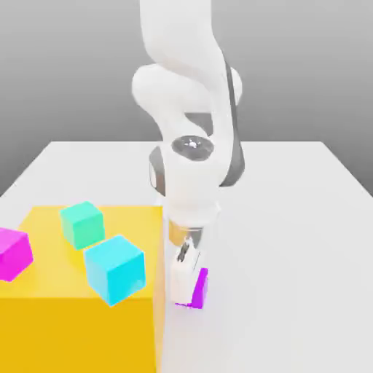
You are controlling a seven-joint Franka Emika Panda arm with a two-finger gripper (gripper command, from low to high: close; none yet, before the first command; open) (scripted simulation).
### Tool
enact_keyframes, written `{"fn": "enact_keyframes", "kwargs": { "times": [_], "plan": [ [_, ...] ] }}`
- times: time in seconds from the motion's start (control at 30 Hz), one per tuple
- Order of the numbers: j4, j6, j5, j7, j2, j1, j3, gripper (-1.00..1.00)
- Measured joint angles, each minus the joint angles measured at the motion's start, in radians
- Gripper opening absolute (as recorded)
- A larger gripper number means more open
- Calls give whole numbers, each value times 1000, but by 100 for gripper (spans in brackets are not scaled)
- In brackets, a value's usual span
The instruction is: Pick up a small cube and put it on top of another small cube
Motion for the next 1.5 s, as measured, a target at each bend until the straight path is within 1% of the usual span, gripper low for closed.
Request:
{"fn": "enact_keyframes", "kwargs": {
  "times": [0.07,0.13,0.2,0.27,0.33,0.37,0.47,0.67,1.03,1.17,1.3,1.5],
  "plan": [
    [2,10,-4,3,11,17,-19,-100],
    [-5,-19,25,-17,-23,-18,25,-100],
    [-17,-67,114,-82,-83,-74,105,-100],
    [-32,-118,240,-173,-151,-86,152,-100],
    [-45,-172,341,-245,-220,-54,154,-100],
    [-52,-199,376,-271,-254,-44,153,-100],
    [-35,-237,430,-369,-314,-18,140,-100],
    [108,-313,459,-622,-348,7,96,-100],
    [411,-489,490,-1091,-390,41,-3,-100],
    [549,-616,482,-1227,-383,22,-53,-100],
    [670,-786,448,-1252,-344,-35,-111,-100],
    [846,-1049,388,-1257,-276,-166,-182,-100]
  ]
}}
